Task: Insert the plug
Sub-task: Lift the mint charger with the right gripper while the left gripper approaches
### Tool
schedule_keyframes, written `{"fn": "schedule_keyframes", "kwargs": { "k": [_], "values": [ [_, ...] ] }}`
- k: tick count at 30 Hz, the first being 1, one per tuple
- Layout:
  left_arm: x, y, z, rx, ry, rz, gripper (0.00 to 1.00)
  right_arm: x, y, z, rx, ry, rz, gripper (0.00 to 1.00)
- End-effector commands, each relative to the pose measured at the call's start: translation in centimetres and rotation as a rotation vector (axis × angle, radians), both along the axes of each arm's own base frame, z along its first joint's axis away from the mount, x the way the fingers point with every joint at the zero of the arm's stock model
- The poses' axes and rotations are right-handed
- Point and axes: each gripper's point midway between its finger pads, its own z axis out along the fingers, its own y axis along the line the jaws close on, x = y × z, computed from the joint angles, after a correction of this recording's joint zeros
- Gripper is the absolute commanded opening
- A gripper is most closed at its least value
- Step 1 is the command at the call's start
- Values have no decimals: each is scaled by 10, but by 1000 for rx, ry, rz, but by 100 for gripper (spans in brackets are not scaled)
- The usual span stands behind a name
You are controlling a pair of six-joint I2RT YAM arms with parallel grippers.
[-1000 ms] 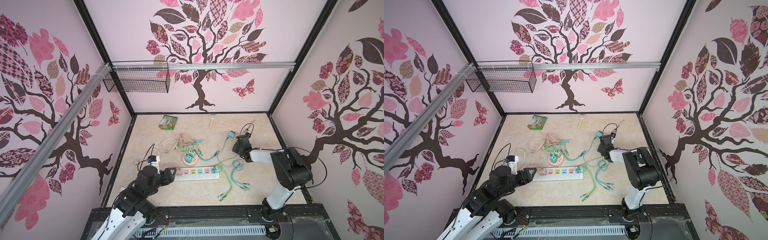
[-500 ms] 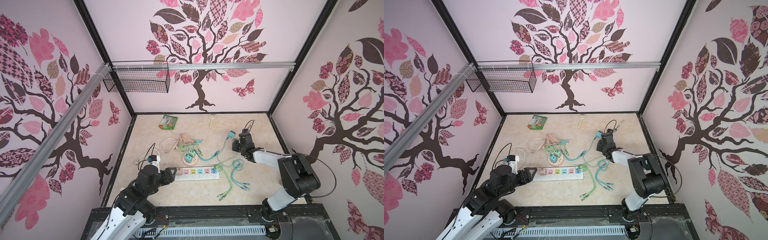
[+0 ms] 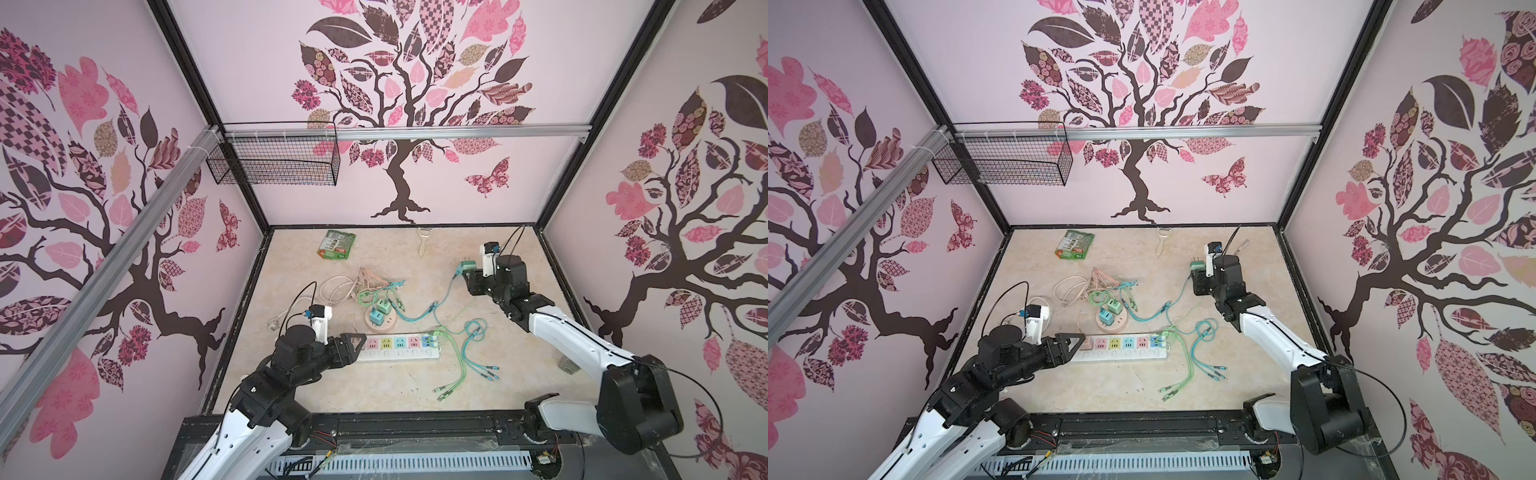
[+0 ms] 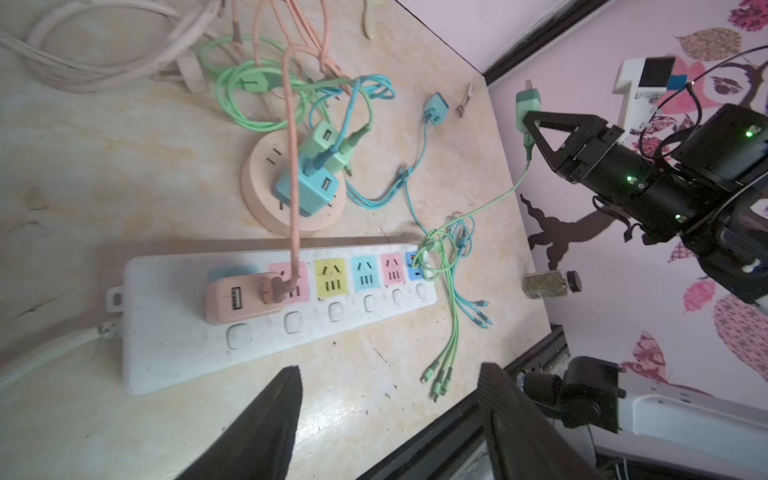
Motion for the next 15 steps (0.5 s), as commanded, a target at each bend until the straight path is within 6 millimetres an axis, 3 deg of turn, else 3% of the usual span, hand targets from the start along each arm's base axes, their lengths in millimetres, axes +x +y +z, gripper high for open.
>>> {"fn": "schedule_keyframes", "kwargs": {
  "k": [1,9,15],
  "values": [
    [-3,-21,34,-91,-73,-113,71,-25,28,35,-33,-110,153,28],
    [-3,-43,46,-154,-71,-216,72,-75,73,70,-6,-220,390,28],
    [-3,-60,68,-233,-97,-294,72,-107,104,70,-45,-235,540,28]
  ]
}}
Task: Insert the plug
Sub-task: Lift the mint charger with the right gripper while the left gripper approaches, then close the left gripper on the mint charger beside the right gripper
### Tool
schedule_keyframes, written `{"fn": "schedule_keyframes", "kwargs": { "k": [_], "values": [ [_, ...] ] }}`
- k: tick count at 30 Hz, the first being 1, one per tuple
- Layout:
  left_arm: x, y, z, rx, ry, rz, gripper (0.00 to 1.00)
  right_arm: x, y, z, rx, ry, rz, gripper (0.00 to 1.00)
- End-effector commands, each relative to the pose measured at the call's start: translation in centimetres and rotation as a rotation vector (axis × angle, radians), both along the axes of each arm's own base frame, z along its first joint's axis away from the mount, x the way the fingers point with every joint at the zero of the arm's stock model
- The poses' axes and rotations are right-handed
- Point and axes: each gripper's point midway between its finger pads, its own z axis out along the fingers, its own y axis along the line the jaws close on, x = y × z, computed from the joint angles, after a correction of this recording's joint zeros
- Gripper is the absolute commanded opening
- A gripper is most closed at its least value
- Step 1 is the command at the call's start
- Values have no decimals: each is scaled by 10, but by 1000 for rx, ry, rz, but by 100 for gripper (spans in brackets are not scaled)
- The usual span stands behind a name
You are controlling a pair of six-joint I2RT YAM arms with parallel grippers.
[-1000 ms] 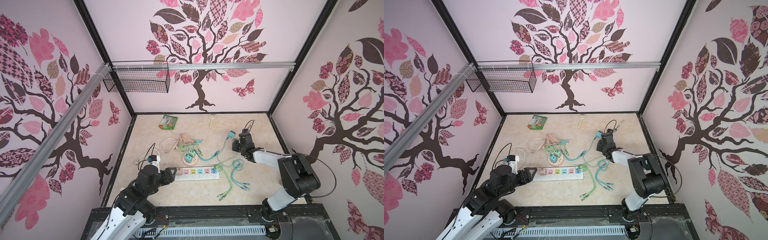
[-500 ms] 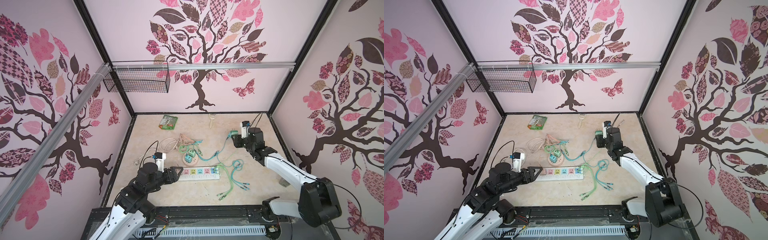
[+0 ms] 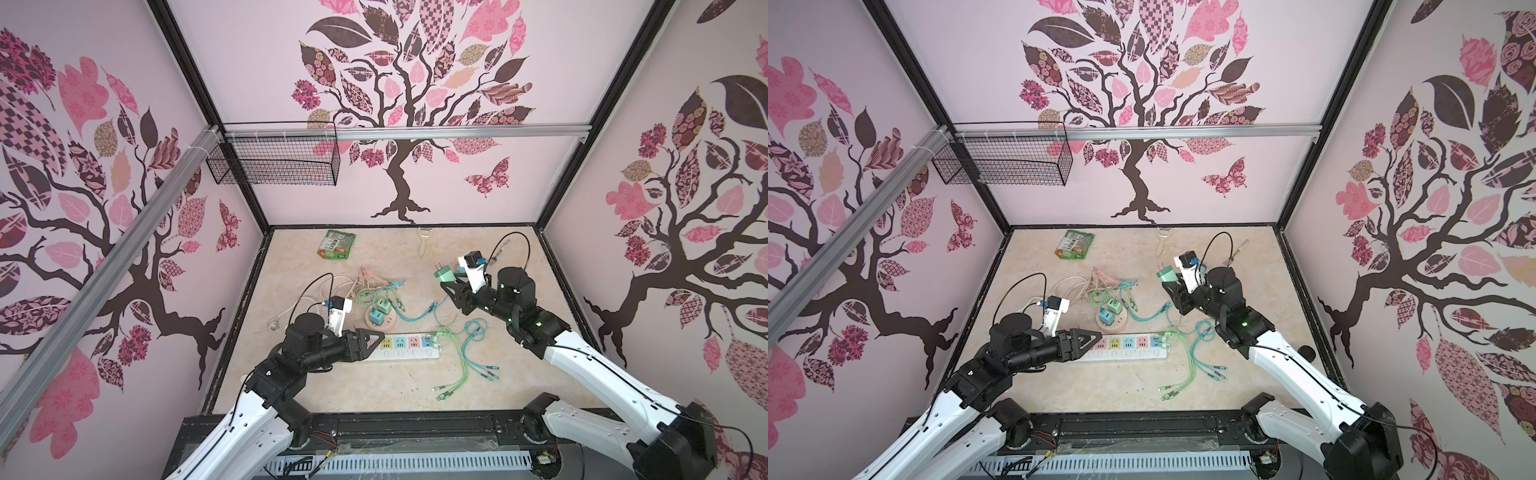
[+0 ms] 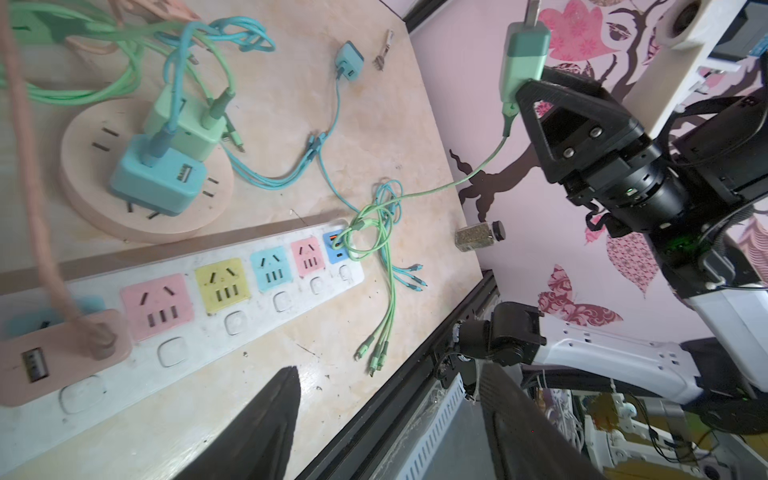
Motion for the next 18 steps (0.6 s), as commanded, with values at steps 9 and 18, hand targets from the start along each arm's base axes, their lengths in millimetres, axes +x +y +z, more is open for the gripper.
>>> {"fn": "schedule_keyframes", "kwargs": {
  "k": [9,18],
  "values": [
    [6,-33,68,-109,-101,-164,70,-58,51,-8,-87,-46,249,29],
    [14,-48,67,-114,-61,-209,66,-81,71,-7,-111,-65,351,29]
  ]
}}
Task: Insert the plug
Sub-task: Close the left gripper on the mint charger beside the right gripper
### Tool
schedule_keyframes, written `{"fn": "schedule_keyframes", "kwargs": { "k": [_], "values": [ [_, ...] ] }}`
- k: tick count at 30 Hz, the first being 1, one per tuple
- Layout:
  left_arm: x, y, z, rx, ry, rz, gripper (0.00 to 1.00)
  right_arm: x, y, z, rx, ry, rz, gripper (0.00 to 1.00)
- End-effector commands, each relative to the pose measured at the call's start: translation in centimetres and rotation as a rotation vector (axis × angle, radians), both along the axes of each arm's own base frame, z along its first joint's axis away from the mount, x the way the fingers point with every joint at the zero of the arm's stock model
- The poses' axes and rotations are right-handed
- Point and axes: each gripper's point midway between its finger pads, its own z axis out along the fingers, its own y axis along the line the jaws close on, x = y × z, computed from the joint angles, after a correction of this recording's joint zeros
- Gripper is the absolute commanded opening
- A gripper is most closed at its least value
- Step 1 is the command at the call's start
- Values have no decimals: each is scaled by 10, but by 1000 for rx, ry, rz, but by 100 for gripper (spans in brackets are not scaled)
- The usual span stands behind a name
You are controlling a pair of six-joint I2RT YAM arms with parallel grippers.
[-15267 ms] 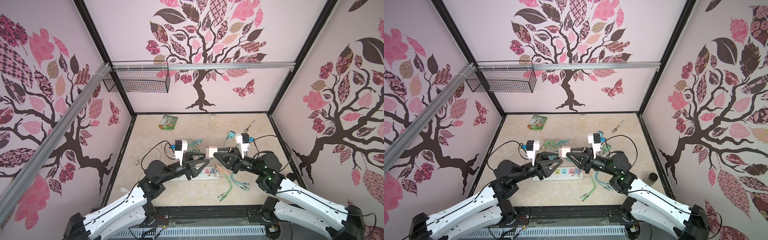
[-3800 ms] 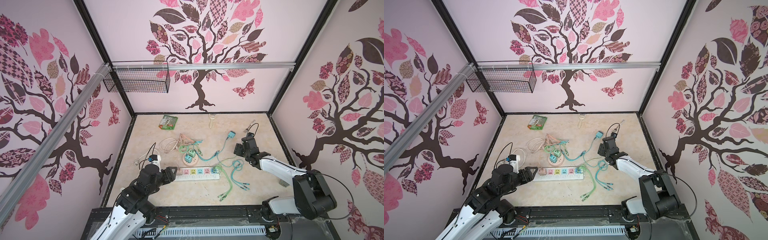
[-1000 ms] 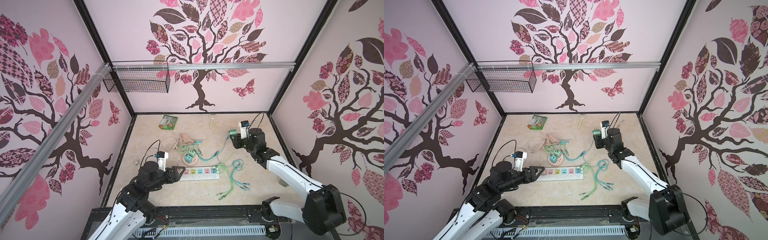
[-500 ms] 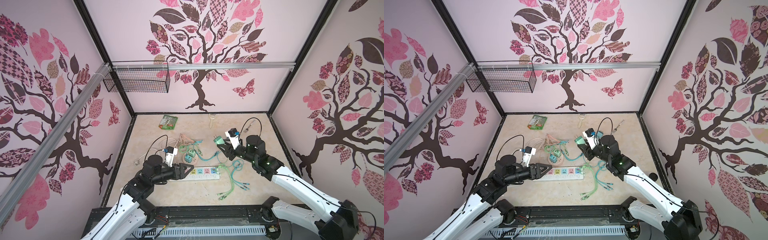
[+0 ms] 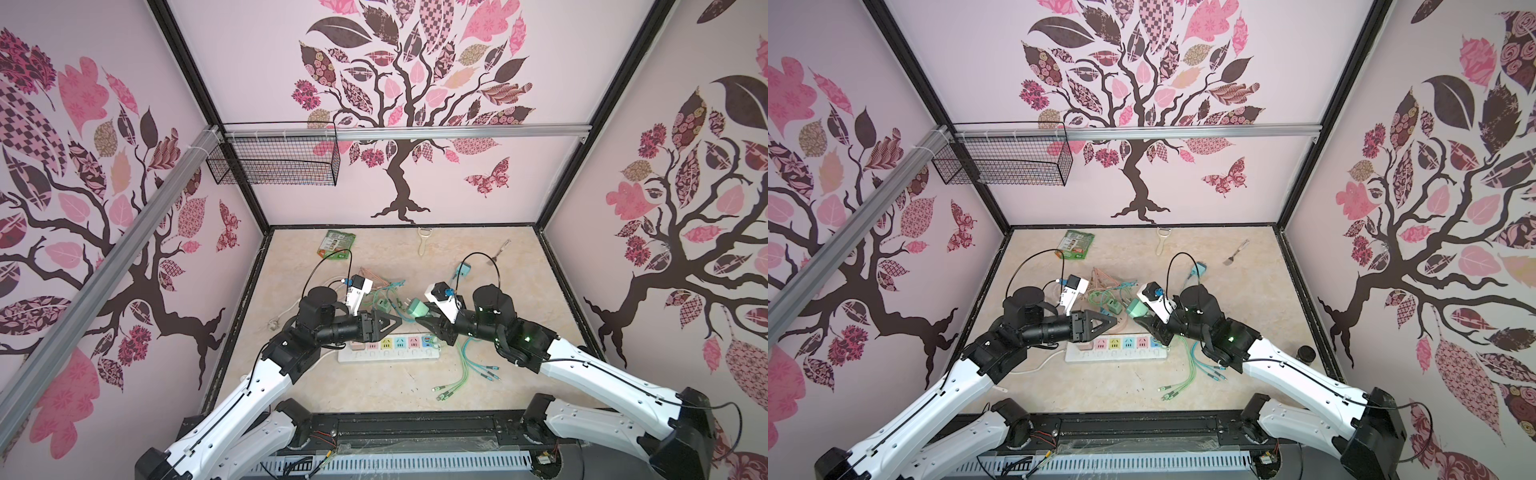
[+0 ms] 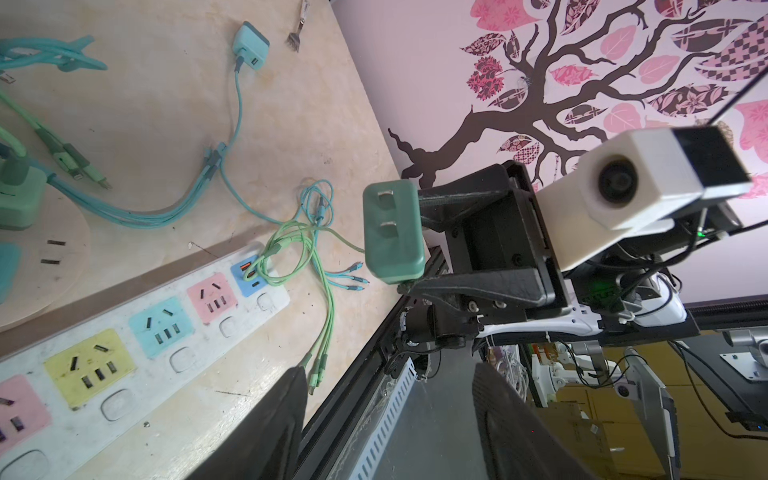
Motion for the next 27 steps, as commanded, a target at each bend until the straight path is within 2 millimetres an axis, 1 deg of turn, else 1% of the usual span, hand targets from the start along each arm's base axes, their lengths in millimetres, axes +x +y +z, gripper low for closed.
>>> {"fn": "schedule_keyframes", "kwargs": {
  "k": [1,12,19,27],
  "values": [
    [-2,-7,27,-48,-63,-39,66,-7,5,8,-3,-22,38,29],
    [-6,-22,24,-37,-61,-92,60,-25,25,9,-24,-33,132,29],
    [-6,-27,24,-27,-68,-102,52,-32,29,12,-30,-41,163,29],
    [-4,-28,24,-25,-69,-100,40,-40,31,14,-28,-47,197,29]
  ]
}}
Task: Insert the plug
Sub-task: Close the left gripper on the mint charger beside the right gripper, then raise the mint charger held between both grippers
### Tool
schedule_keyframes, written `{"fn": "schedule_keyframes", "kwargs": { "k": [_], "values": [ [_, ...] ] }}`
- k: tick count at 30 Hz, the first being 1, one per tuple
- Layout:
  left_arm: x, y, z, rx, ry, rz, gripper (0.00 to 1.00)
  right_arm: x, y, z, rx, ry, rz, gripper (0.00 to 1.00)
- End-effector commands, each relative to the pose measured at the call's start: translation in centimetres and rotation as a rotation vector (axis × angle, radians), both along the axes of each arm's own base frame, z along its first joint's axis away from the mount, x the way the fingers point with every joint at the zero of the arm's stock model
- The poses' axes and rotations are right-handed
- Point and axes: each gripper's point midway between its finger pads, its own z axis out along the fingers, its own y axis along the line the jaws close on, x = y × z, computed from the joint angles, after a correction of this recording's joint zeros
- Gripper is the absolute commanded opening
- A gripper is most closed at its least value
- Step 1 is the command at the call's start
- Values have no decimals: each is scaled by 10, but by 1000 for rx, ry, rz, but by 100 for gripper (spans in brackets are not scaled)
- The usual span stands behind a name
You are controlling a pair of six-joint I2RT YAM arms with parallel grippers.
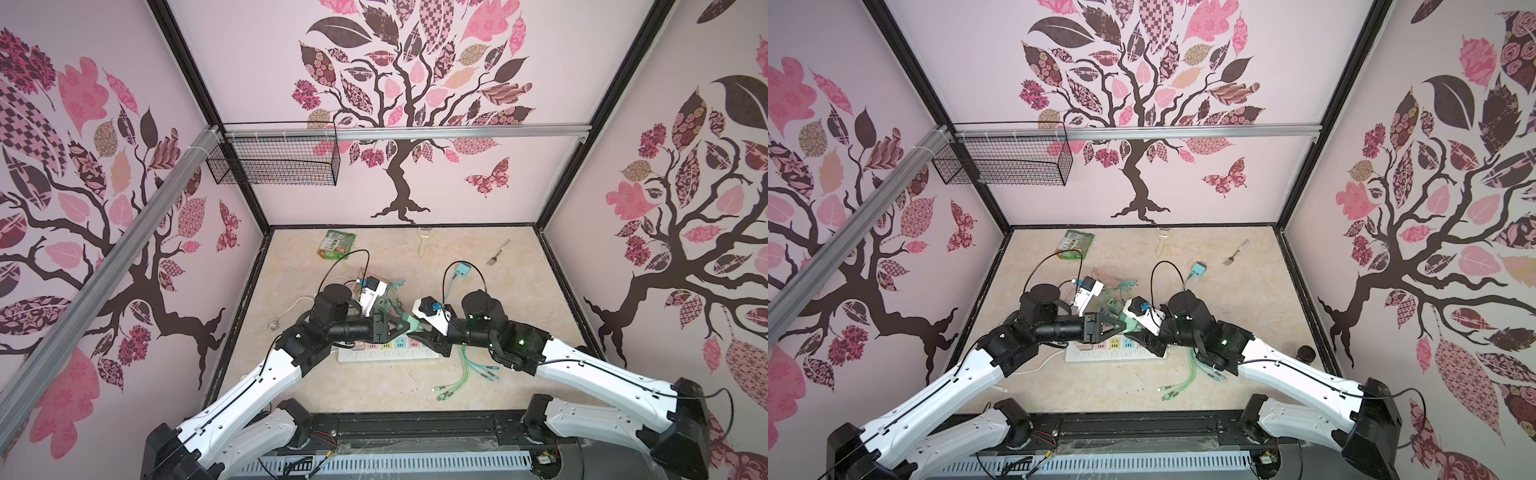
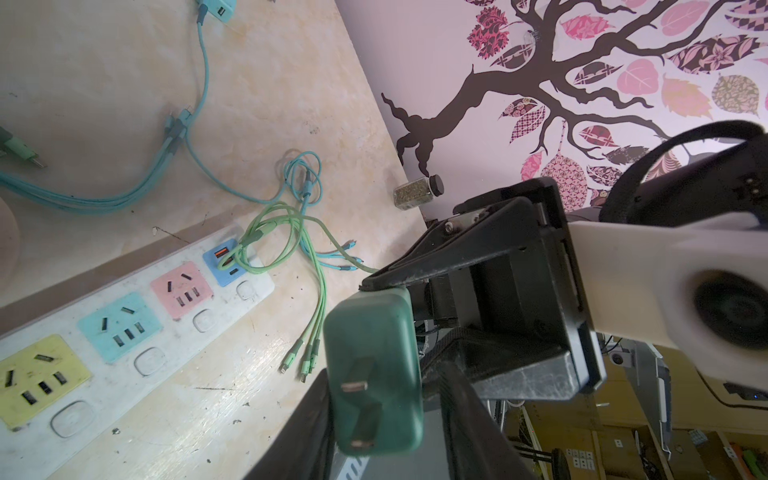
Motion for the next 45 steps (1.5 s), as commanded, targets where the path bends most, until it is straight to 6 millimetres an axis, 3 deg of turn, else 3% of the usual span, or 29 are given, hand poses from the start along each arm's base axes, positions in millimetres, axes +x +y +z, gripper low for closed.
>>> {"fn": "schedule_keyframes", "kwargs": {
  "k": [1,7,11,18,22,29,34,45],
  "values": [
    [3,-6,32,-52,-85,-18,38,-7,6,20,30,-25,44,29],
    [2,-6,31,-54,-80,-19,20,-7,5,16,23,-26,38,33],
    [2,-5,31,-54,-84,-14,16,-6,1,19,47,-27,12,46],
    [7,0,32,-48,-111,31,0,-11,-22,50,217,-4,-87,63],
    [10,0,35,-63,-140,42,0,-30,-27,66,342,78,-43,69],
    [9,-7,50,-181,-219,26,0,-59,-25,76,566,266,83,67],
    [2,-7,66,-260,-304,13,0,-61,-21,74,632,345,109,62],
    [-19,1,93,-413,-432,0,0,-54,-26,95,834,375,114,65]
  ]
}}
